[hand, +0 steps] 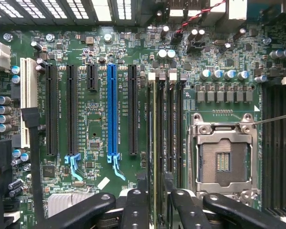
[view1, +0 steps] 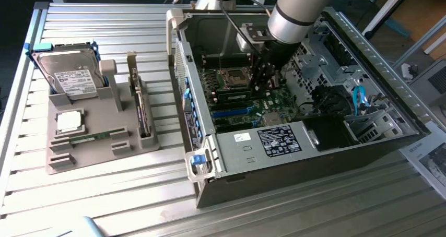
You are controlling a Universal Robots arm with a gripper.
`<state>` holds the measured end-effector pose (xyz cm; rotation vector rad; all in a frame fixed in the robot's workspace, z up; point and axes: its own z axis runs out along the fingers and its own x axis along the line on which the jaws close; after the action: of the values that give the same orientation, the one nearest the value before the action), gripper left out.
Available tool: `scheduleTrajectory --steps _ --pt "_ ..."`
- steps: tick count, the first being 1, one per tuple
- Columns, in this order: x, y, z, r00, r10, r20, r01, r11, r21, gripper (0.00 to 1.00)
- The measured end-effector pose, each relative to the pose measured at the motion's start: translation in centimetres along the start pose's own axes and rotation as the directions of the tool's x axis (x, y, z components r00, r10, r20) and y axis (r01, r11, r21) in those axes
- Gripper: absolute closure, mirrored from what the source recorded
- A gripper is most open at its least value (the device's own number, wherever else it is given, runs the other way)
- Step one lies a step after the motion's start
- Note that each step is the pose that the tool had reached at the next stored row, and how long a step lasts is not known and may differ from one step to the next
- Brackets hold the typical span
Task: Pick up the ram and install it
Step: 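Insert the ram into the slot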
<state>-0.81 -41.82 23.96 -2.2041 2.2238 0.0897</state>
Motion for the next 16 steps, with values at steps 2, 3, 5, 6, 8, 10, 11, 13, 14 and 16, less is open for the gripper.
scheduleTrajectory --steps 2,3,5,6,8,10,11,13,14,16 --pt "-0.2 0.02 -0.53 1.0 0.0 -0.0002 0.0 1.0 0.0005 0.74" --pt "-0.3 0.03 -0.77 1.0 0.0 -0.0001 0.0 1.0 0.0007 0.74" --pt "-0.5 0.05 -1.19 1.0 0.0 -0.0002 0.0 1.0 0.0009 0.74" --pt "-0.5 0.05 -1.35 1.0 0.0 0.0 0.0 1.0 0.0011 0.74" --pt "-0.7 0.06 -1.6 1.0 0.0 -0.0002 0.0 1.0 0.0011 0.74" --pt "-0.8 0.08 -1.94 1.0 0.0 -0.0003 0.0 1.0 0.0012 0.74" --pt "-0.9 0.08 -2.05 1.0 0.0 -0.0005 0.0 1.0 0.0011 0.74" --pt "-1.0 0.09 -2.32 1.0 0.0 -0.0007 0.0 1.0 0.0011 0.74" --pt "-1.2 0.11 -2.84 1.0 0.0 -0.0007 0.0 1.0 0.0012 0.74" --pt "-1.4 0.14 -3.62 1.0 0.0 -0.0006 0.0 1.0 0.0015 0.74"
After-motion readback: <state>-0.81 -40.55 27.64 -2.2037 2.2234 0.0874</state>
